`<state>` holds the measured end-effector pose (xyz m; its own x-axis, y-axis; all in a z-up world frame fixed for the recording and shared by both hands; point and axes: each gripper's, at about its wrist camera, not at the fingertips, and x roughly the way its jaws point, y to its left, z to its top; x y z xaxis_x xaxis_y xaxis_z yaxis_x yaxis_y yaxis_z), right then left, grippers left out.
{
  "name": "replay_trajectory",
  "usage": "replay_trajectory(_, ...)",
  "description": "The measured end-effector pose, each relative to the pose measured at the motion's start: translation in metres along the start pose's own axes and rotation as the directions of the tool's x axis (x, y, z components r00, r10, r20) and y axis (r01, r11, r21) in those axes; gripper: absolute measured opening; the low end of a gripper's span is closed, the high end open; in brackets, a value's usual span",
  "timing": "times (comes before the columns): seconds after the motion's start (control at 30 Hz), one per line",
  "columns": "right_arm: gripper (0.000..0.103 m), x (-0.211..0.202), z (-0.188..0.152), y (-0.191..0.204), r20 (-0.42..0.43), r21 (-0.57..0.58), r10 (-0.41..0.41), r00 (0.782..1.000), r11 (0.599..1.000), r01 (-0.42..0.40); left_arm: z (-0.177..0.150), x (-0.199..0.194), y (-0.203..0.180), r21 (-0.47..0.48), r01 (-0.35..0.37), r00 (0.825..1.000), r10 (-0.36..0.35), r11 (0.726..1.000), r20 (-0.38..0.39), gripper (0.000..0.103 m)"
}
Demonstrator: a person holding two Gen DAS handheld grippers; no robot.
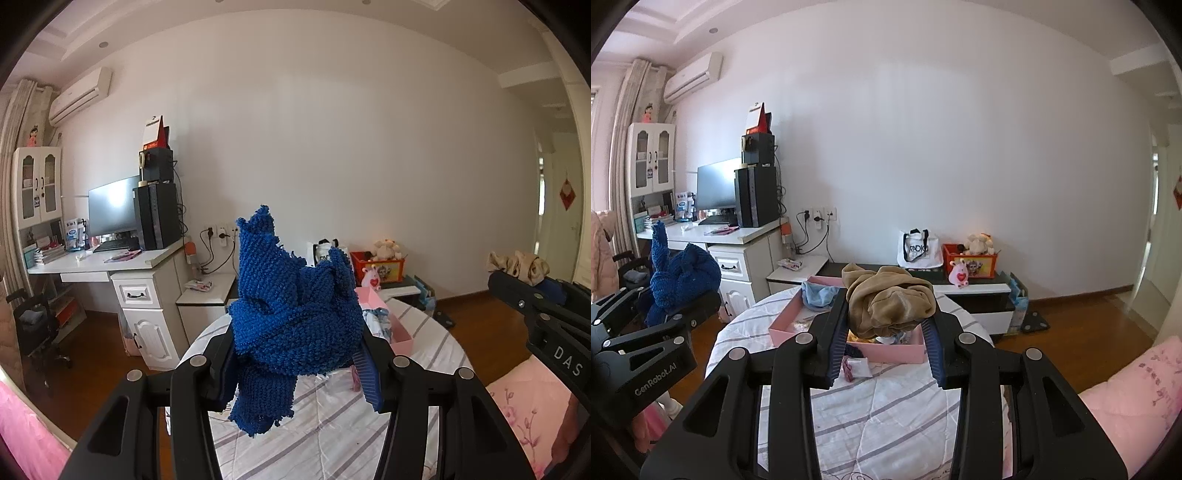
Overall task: Organize soft objects
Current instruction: 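Lift the blue knitted toy with the left tool while the right tool lifts the beige cloth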
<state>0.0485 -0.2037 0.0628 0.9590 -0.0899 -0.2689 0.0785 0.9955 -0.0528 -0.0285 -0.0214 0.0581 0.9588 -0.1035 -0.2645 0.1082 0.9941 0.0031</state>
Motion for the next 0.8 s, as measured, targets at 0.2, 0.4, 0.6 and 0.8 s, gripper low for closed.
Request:
replay_trajectory(0.2, 0.034, -0.002, -0.003, 0.0, 0.002, -0.005, 0.012, 1.0, 1.0, -0.012, -0.016, -0.015, 0.0, -0.005, -0.014, 1.0, 0.014, 1.0, 0.002, 0.051)
replay_trajectory(0.4, 0.034, 0.0, -0.002, -0.003, -0.007, -0.008, 0.013, 1.0, 1.0, -0.013, -0.02, -0.011, -0.007, -0.004, -0.015, 1.0, 0.015, 1.0, -0.01, 0.051)
replay_trajectory(0.6, 0.034, 0.002, -0.001, -0.002, -0.01, -0.006, 0.009, 1.0, 1.0, -0.009, -0.008, 0.001, -0.009, -0.006, -0.013, 1.0, 0.013, 1.0, -0.025, 0.051)
replay_trajectory(0.8, 0.034, 0.002, 0.0, -0.001, -0.015, -0.005, 0.008, 1.0, 1.0, -0.008, 0.005, 0.017, -0.005, -0.007, -0.014, 0.999, 0.014, 1.0, -0.036, 0.051)
